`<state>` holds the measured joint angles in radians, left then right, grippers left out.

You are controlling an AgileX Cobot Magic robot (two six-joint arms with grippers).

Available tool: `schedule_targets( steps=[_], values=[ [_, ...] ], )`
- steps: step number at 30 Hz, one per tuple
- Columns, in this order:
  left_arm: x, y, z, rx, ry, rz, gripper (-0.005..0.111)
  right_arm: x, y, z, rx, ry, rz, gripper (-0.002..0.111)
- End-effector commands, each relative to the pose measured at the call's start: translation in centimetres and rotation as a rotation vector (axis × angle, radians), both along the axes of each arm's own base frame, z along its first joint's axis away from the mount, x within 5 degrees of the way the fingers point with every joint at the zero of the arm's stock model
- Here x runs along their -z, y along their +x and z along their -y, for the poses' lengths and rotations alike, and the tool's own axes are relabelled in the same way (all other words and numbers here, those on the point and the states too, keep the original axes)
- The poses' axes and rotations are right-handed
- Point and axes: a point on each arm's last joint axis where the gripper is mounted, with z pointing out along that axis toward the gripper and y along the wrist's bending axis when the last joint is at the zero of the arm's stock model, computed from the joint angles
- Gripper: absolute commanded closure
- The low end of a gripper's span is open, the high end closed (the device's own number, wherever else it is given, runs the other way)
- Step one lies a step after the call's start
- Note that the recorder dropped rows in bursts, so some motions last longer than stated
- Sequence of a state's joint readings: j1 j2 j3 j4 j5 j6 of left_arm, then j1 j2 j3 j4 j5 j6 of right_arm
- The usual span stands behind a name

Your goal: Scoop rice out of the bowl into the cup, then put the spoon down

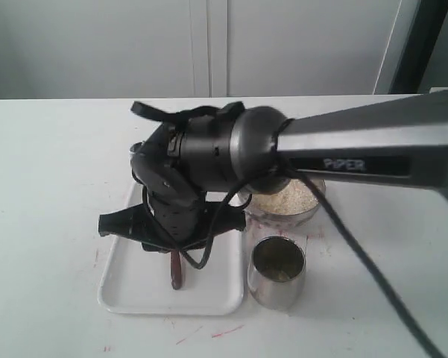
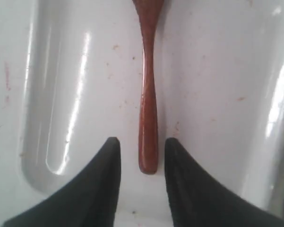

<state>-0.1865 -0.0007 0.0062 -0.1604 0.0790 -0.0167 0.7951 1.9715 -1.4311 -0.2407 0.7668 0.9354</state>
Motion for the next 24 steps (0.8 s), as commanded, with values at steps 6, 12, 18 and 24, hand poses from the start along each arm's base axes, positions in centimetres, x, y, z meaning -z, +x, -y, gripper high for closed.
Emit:
schedule_targets(
  steps=[6,12,18,24],
  values=[
    [-0.2,0.0,0.0,0.001,-0.013,0.006,0.092,-7.1,-2.9,5.0,-0.254,-0.333,0.019,0.085],
    [-0.2,0.0,0.0,0.001,-0.013,0.006,0.092,-12.6,-8.0,8.9,-0.302,-0.327,0.074,0.102],
    [-0.2,0.0,0.0,0.001,-0.013,0.006,0.092,-15.2,-14.2,13.7,-0.332,-0.203,0.143,0.108],
    [-0.2,0.0,0.0,0.001,-0.013,0.006,0.092,-16.3,-18.6,18.4,-0.324,-0.081,0.217,0.108]
  ],
)
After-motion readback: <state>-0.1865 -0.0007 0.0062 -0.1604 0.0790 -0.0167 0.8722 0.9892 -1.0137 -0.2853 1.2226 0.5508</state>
